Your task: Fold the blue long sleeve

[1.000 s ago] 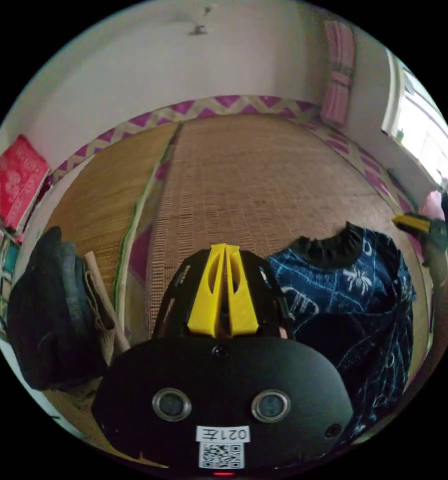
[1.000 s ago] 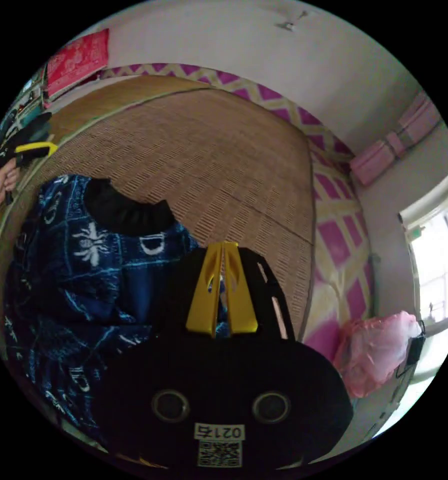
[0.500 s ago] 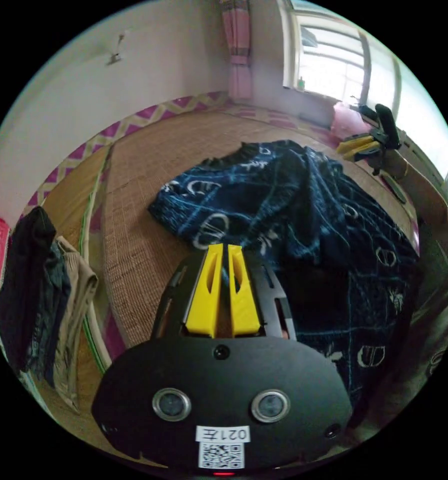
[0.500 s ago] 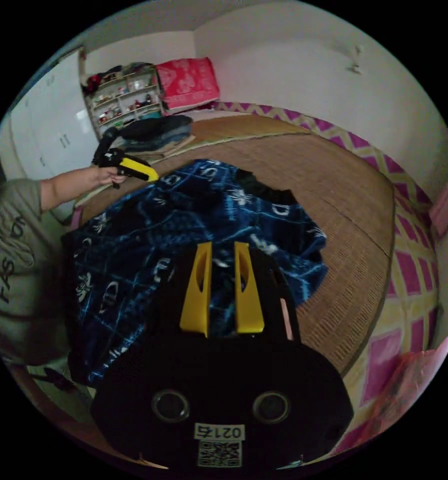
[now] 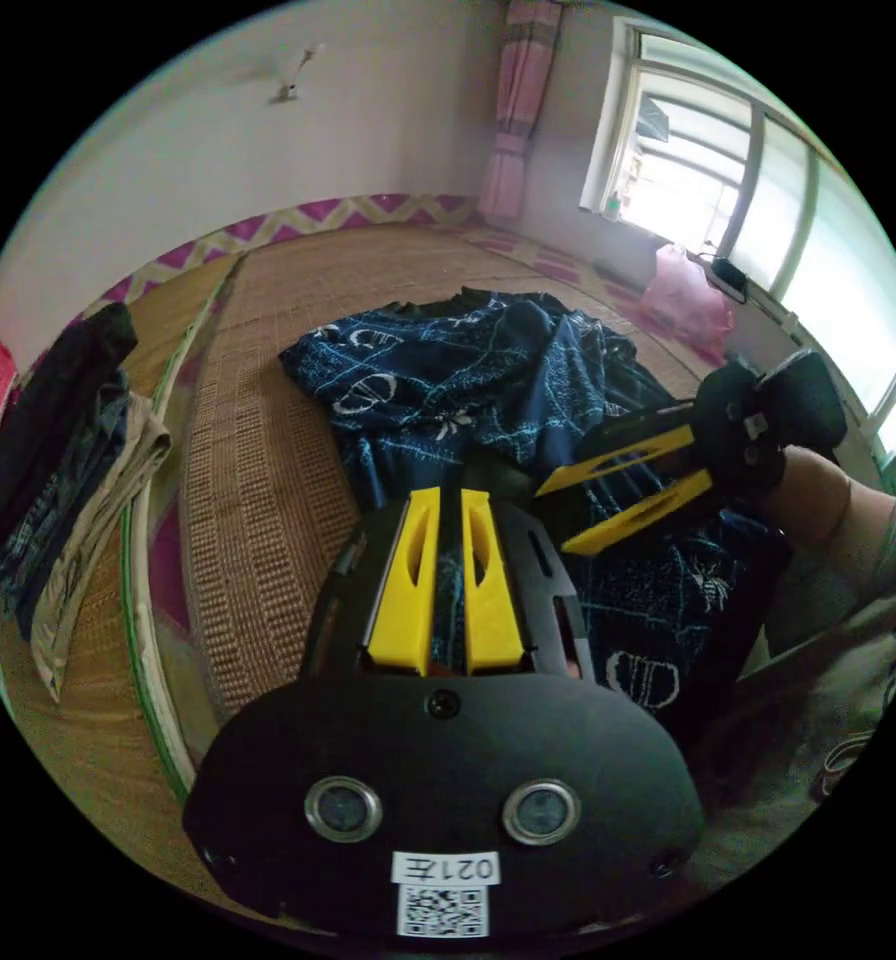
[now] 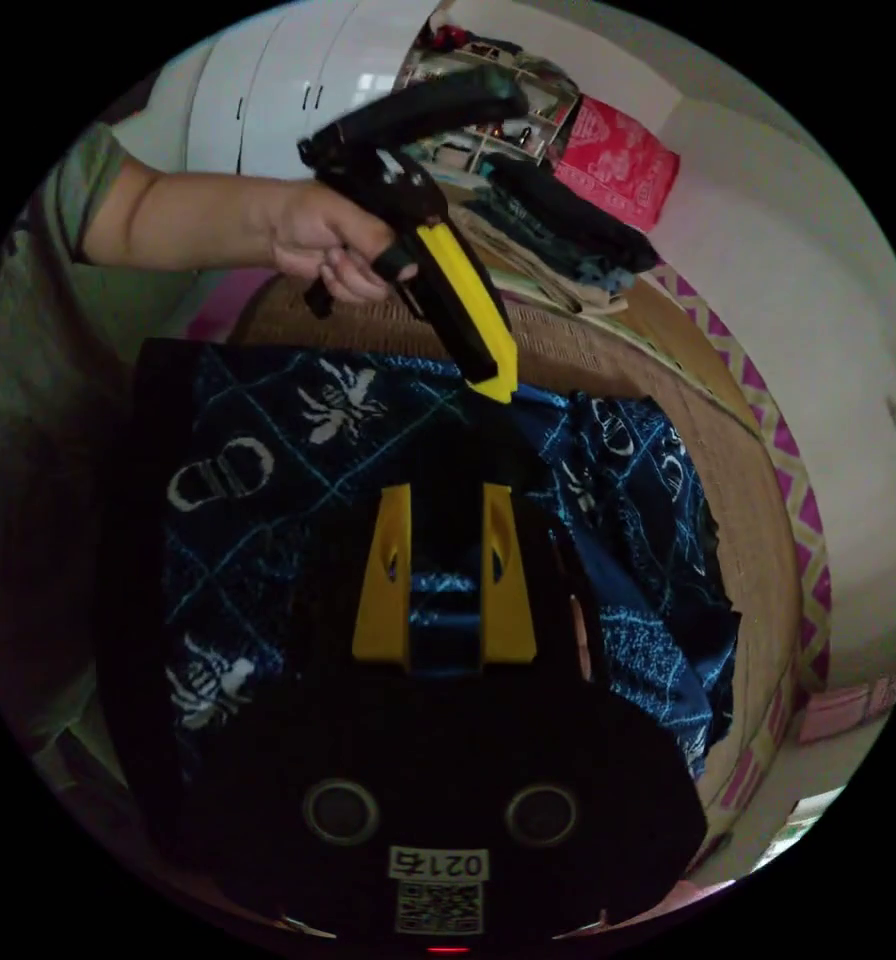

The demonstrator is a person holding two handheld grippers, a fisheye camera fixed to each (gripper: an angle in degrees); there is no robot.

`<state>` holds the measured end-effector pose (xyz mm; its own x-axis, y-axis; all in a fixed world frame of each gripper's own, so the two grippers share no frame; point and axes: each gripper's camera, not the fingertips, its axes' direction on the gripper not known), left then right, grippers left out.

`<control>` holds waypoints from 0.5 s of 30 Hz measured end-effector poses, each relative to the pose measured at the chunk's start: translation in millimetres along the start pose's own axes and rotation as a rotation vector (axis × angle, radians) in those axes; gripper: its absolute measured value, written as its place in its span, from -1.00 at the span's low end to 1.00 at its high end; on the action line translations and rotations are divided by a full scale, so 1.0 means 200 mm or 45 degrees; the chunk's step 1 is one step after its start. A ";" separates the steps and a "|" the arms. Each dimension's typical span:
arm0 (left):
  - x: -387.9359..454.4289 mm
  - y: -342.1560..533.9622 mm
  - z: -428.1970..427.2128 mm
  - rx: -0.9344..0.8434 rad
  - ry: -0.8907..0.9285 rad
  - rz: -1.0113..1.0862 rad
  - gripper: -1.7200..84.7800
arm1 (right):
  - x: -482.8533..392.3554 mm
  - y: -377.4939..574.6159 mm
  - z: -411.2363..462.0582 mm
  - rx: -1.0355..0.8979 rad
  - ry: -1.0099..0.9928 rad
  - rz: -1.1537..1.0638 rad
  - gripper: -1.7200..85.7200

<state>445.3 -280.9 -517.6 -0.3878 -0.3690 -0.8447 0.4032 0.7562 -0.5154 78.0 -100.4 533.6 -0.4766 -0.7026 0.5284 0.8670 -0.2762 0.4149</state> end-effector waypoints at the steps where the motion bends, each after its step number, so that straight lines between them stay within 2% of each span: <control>1: 0.01 0.03 -0.01 -0.002 -0.010 -0.017 -0.94 | -0.03 -0.01 0.05 -0.085 0.043 -0.009 -0.81; 3: 0.03 0.07 -0.03 0.009 -0.010 -0.020 -0.96 | -0.04 0.02 0.02 -0.060 0.086 0.031 -0.90; 4: 0.06 0.10 -0.03 0.015 -0.019 -0.014 -0.97 | -0.02 0.06 -0.04 -0.042 0.144 0.111 -0.93; 6: 0.12 0.13 0.02 -0.037 -0.041 0.023 -0.98 | 0.07 0.16 -0.18 0.073 0.087 0.301 -0.95; 9: 0.18 0.19 0.17 -0.236 -0.139 0.046 -0.98 | 0.28 0.49 -0.56 0.344 0.059 0.653 -0.96; 11: 0.23 0.24 0.19 -0.190 -0.152 0.057 -0.98 | 0.43 0.89 -0.93 0.508 0.200 0.918 -0.96; 15: 0.27 0.28 0.22 -0.155 -0.120 0.019 -0.98 | 0.61 1.61 -1.50 0.597 0.484 1.297 -0.96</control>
<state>483.1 -282.9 -597.8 -0.3009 -0.4016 -0.8650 0.3025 0.8200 -0.4859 342.4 -472.2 510.7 0.5456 -0.6312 0.5512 0.6461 0.7358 0.2030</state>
